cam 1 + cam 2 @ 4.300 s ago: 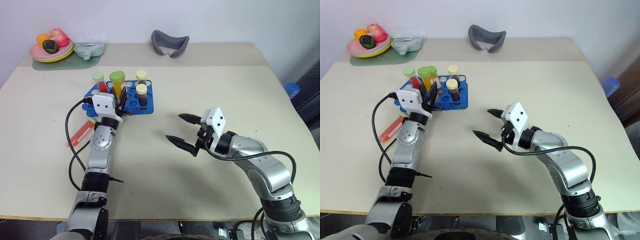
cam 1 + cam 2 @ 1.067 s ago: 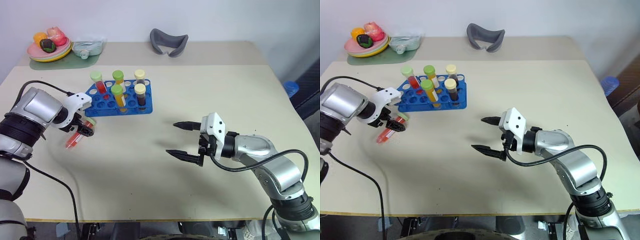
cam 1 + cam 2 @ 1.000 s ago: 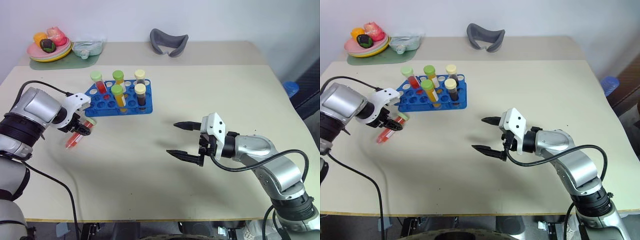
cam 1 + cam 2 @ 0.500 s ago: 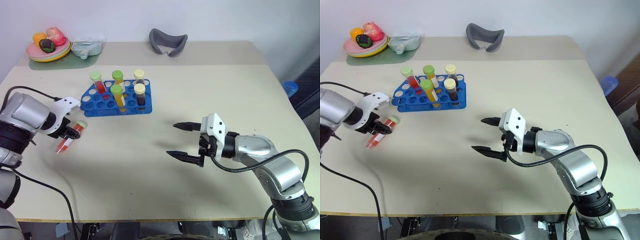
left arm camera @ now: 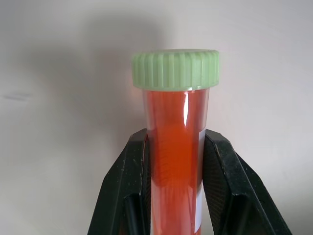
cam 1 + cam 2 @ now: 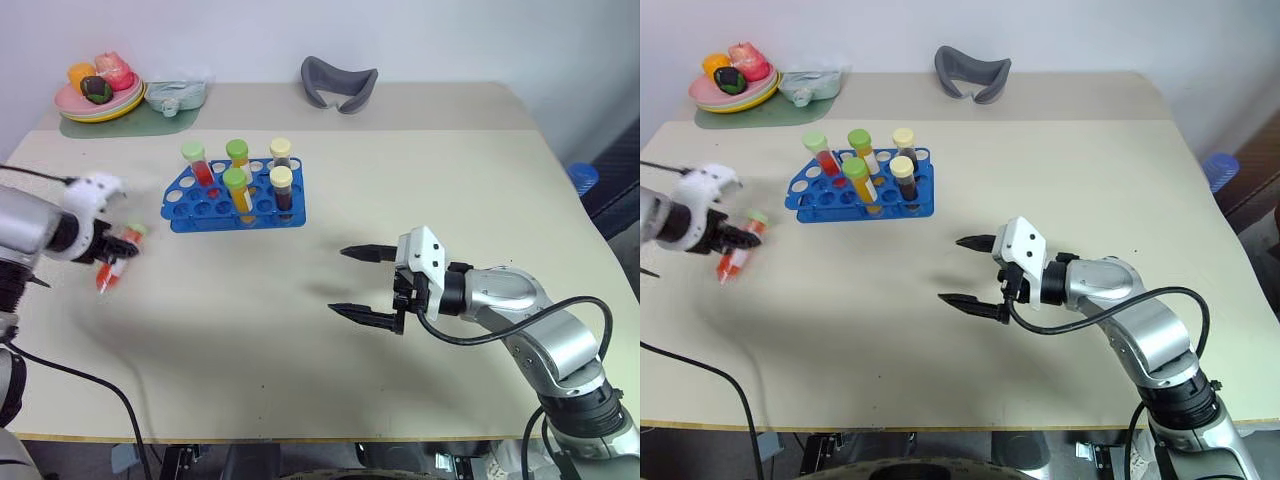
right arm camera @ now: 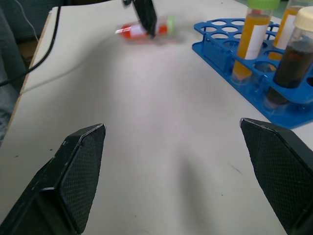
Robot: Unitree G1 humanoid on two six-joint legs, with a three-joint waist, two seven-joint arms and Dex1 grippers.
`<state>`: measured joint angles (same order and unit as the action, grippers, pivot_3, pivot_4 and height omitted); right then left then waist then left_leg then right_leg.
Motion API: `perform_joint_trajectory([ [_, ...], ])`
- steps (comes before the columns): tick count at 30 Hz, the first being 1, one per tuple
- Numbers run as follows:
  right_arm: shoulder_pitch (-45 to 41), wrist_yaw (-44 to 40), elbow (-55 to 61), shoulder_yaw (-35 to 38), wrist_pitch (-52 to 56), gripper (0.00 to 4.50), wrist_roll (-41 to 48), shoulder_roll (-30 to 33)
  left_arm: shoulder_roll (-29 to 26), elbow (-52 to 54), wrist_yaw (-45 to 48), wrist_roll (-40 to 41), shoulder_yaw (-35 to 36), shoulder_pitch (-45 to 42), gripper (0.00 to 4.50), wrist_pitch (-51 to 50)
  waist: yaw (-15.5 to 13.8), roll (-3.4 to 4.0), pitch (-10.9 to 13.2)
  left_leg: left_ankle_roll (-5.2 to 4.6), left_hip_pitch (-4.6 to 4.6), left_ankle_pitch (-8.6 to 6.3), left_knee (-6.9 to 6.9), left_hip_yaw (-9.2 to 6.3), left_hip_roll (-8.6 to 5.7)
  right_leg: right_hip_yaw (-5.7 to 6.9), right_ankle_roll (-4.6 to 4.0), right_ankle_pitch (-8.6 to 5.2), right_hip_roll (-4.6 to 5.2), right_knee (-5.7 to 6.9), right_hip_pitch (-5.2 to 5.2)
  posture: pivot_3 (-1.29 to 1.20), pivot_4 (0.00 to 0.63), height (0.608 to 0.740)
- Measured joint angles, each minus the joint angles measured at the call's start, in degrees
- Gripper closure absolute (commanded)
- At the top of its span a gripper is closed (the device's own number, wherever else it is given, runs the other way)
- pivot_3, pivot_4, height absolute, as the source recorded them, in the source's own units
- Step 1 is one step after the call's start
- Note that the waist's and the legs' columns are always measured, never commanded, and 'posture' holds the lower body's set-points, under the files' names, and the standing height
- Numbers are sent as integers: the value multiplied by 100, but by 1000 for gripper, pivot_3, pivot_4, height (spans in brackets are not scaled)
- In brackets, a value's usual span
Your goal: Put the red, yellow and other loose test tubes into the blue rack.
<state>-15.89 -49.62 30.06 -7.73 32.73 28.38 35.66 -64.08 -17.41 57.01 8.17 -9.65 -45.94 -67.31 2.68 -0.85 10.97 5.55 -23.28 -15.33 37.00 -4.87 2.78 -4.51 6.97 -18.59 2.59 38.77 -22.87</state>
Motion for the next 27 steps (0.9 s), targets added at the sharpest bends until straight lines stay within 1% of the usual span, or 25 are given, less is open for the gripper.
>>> perform_joint_trajectory([
  [2, 45, 63, 9, 33, 4, 0, 4, 2, 95, 303, -414, 95, 855, 251, 3678, 369, -7, 0, 0, 0, 0, 0, 0, 1, -2, 0, 1, -1, 4, 5, 1, 0, 150, 740],
  [3, 107, 108, 17, 83, 10, 0, 6, 0, 410, 564, -753, 155, 1453, 398, 3678, 715, -23, 1, 0, 0, 1, 0, 4, 1, -2, 0, 2, -1, 7, 9, 1, 0, 150, 740],
  [4, 119, 138, 17, 89, 22, 0, 6, -12, 588, 743, -932, 209, 1734, 471, 3678, 925, -41, -2, 0, 1, -4, 1, 9, -2, -1, 6, 2, -1, 8, 14, 0, 0, 150, 740],
  [6, 127, 197, 32, 94, 28, 0, 14, -48, 1343, 1385, -1565, 370, 2566, 712, 3678, 1639, -60, -5, -2, 2, -7, 1, 17, -1, -2, 6, 3, -1, 11, 10, 3, 0, 150, 740],
  [8, 126, 222, 37, 89, 35, 0, 17, -94, 2026, 2007, -2176, 416, 2937, 900, 3678, 2211, -57, -9, -4, 3, -7, 1, 18, 0, -2, 5, 3, 0, 11, 12, 3, 0, 150, 740],
  [10, 118, 232, 36, 81, 44, 0, 16, -122, 2651, 2477, -2790, 271, 2999, 1175, 3678, 3073, -40, -9, -4, 5, -4, 3, 17, 2, -1, 3, 3, 0, 10, 15, 1, 0, 150, 740],
  [11, 92, 231, 30, 67, 44, 0, 11, -156, 3112, 2639, -3172, 166, 3016, 1344, 3678, 3666, -26, -5, -7, 5, -1, 3, 15, 4, -1, 0, 3, 0, 9, 16, 2, 0, 150, 740],
  [12, 47, 231, 17, 28, 43, 0, 6, -203, 3671, 2737, -3558, 98, 3034, 1549, 3678, 4312, -17, -5, -7, 5, 4, 3, 16, 8, -1, -6, 3, 0, 9, 17, 3, 0, 150, 740],
  [14, -31, 224, -2, -45, 41, 0, 2, -247, 4288, 2682, -3968, 59, 3002, 1861, 3678, 5102, 3, -8, -7, 4, 4, 2, 16, 7, 0, -6, 2, 0, 5, 23, -1, 0, 150, 740],
  [17, -36, 221, -45, -47, 34, 0, -9, -254, 4684, 2560, -4353, -210, 2836, 2262, 3678, 6142, -19, -7, -7, 2, 4, 1, 16, 7, -3, -5, 2, 1, 8, 22, 2, 0, 150, 740],
  [19, -38, 223, -54, -49, 33, 0, -11, -262, 4869, 2478, -4488, -282, 2755, 2374, 3678, 6499, -34, -9, -8, 1, 3, 1, 18, 7, -5, -5, 3, 1, 10, 19, 4, 0, 150, 740],
  [23, -40, 238, -54, -49, 31, 0, -12, -261, 4988, 2040, -4777, -514, 2599, 2515, 3678, 7151, -20, -10, -9, 1, 5, 1, 16, 6, -5, -4, 3, 1, 8, 20, 4, 0, 150, 740],
  [27, -39, 275, -54, -48, 30, 0, -16, -261, 5050, 1589, -4876, -513, 2560, 2519, 3678, 7550, -16, -9, -9, 1, 8, 1, 16, 6, -5, -4, 3, 1, 7, 20, 5, 0, 150, 740],
])
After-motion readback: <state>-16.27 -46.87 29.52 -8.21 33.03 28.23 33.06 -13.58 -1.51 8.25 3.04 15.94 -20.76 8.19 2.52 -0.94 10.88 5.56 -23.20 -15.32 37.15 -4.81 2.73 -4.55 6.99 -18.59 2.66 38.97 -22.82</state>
